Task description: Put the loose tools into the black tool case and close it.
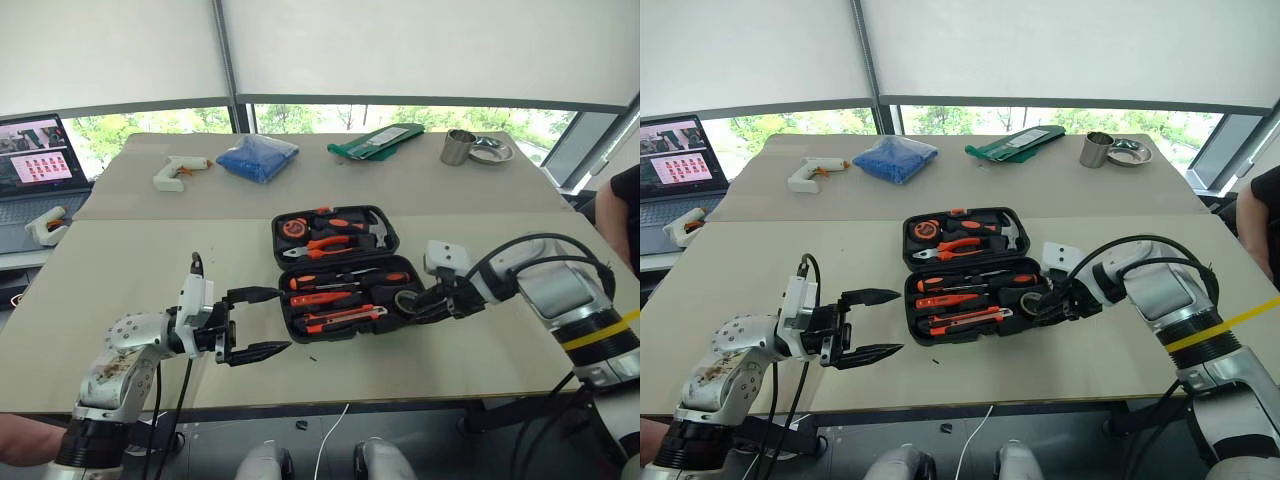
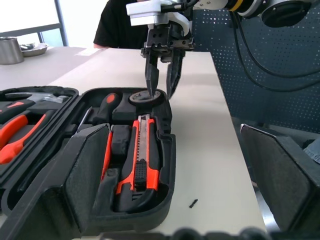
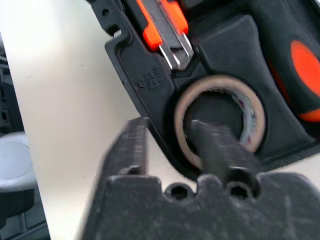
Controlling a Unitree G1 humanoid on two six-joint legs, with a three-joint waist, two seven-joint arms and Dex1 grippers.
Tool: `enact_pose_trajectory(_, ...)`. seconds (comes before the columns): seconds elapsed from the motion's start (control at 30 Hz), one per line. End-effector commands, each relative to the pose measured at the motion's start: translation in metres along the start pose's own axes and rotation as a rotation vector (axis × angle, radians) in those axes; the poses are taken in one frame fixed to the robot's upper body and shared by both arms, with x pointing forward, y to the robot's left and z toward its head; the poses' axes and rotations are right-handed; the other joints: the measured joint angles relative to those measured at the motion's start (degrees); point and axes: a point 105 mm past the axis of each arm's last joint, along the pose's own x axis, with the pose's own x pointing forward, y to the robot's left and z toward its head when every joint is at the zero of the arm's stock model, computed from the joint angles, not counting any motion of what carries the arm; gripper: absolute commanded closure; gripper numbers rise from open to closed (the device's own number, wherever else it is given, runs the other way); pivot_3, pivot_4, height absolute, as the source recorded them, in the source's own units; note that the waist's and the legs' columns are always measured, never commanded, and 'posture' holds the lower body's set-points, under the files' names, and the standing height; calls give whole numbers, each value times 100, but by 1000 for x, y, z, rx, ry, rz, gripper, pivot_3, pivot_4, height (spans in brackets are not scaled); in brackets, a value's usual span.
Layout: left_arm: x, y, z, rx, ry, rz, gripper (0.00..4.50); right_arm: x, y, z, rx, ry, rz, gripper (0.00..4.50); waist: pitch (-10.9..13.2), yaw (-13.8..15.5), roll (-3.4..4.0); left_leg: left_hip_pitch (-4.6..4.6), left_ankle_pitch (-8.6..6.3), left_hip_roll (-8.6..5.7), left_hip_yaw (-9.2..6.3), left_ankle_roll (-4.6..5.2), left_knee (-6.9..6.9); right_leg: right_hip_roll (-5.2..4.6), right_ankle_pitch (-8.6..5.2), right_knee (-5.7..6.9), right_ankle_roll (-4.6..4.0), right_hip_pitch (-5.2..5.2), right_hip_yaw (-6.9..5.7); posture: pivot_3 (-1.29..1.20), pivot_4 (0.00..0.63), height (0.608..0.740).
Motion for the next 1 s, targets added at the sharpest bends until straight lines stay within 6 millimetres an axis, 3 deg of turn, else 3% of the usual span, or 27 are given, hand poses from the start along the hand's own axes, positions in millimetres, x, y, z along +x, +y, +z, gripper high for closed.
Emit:
enact_pose_trajectory(0.03,-1,2,6,34,5,6,0,-12,-4,14,-24,-44,-23,1097,0,0,0,0,0,0,0,0,0,0,0,2,0,0,0,0,150,740)
enact_pose_trajectory(0.1,-3,2,5,31,12,16,0,-21,-2,16,-22,-57,-13,415,0,0,0,0,0,-1,0,0,0,0,0,3,0,0,0,0,150,740)
enact_pose_trajectory(0.17,-7,3,3,25,22,33,0,-33,0,19,-16,-90,-1,51,0,0,0,-1,0,-1,0,0,0,-1,0,4,0,-2,0,0,150,740)
enact_pose_trajectory(0.3,-19,18,0,2,15,182,0,-64,-3,23,-14,-222,-23,51,0,17,-1,-1,-1,0,-1,1,-2,-2,0,1,0,-2,-1,0,150,740)
enact_pose_trajectory(0.4,-35,38,-11,-64,57,330,0,-76,-19,14,44,-331,-149,51,0,22,-1,3,0,2,-3,1,-2,0,0,-2,0,3,-2,0,150,740)
enact_pose_trajectory(0.5,-45,54,-18,-84,88,448,675,-77,-38,-6,50,-289,-312,0,0,25,-1,9,0,2,-2,-1,-1,1,0,0,0,8,-2,0,150,740)
enact_pose_trajectory(0.67,-46,80,-33,-118,176,597,2293,-73,-77,-29,-39,-164,-644,1356,1,14,-2,4,5,-10,5,-5,1,-2,0,13,1,-1,9,0,150,740)
enact_pose_trajectory(0.87,-23,98,-49,-165,246,645,4444,-40,-94,-24,-158,-136,-707,3421,1,-43,-3,9,12,-19,8,-15,-3,2,0,25,1,-2,12,0,150,740)
enact_pose_trajectory(0.97,-7,101,-55,-179,257,626,4500,-20,-100,-13,-192,-164,-712,4476,2,-73,-4,9,14,-19,7,-19,-3,4,0,28,1,-3,14,0,150,740)
enact_pose_trajectory(1.0,-1,101,-56,-180,254,613,4500,-15,-102,-11,-191,-169,-709,4476,2,-75,-4,10,15,-19,7,-20,-4,5,0,29,1,-3,15,0,150,740)
